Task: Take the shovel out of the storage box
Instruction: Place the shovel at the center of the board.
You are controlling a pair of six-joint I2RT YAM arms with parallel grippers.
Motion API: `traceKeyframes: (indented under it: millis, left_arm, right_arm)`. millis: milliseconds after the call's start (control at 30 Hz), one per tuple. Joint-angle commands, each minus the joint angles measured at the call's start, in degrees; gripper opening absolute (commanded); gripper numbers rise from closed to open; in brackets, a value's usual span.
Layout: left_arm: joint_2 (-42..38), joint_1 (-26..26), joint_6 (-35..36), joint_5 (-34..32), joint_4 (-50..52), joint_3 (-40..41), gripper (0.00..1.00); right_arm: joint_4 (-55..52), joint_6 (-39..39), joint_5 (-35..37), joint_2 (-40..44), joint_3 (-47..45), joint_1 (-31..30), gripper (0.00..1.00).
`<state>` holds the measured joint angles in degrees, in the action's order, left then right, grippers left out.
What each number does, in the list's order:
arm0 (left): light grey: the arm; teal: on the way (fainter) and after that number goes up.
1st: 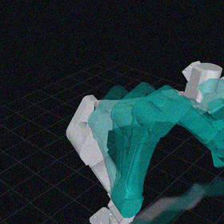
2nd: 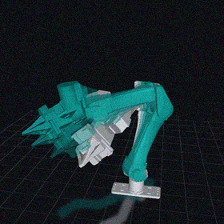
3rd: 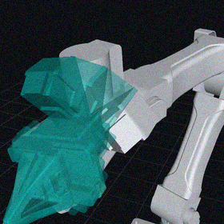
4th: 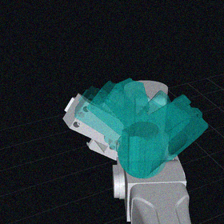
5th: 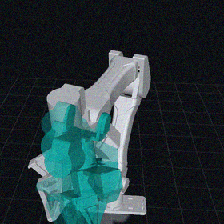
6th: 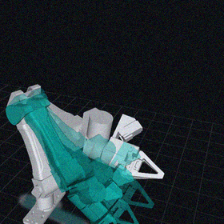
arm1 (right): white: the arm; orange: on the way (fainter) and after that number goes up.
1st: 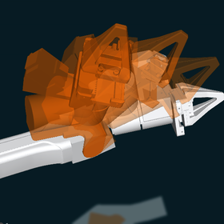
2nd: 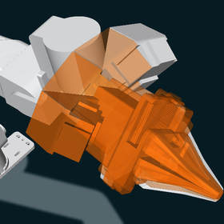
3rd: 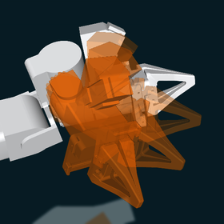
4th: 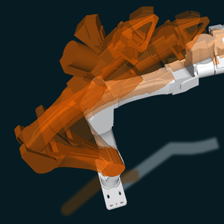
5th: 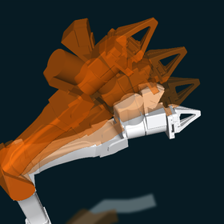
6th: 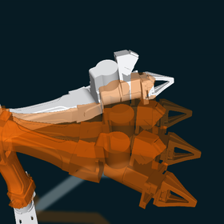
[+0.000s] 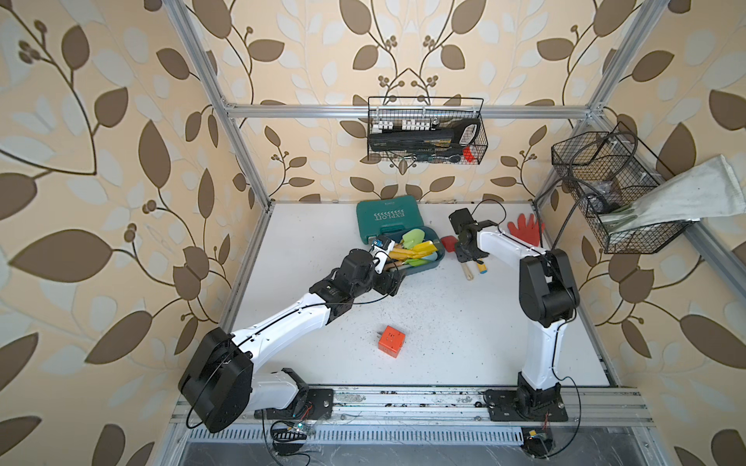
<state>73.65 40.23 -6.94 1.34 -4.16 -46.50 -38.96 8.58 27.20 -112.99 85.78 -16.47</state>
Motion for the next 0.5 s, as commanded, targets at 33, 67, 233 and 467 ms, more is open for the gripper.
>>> traceKeyframes:
  millis: [33, 67, 233, 467]
  left_arm:
    - [0.3, 0.5, 0.2, -0.6, 0.0, -2.9, 0.95]
    - [0.4, 0.5, 0.2, -0.4, -0.1, -2.9, 0.95]
    - [1.3, 0.5, -0.4, -2.1, 1.8, -4.2, 0.91]
    - [3.3, 0.5, 0.0, -6.2, 4.4, -6.0, 0.88]
  right_arm:
    - [6.4, 4.1, -2.6, 13.3, -8.0, -2.9, 0.51]
    - [7.4, 5.1, -4.5, 15.7, -10.0, -3.3, 0.52]
    - [14.8, 10.7, -17.5, 29.2, -23.0, -5.4, 0.60]
    - [18.7, 13.1, -24.8, 40.2, -32.7, -6.8, 0.62]
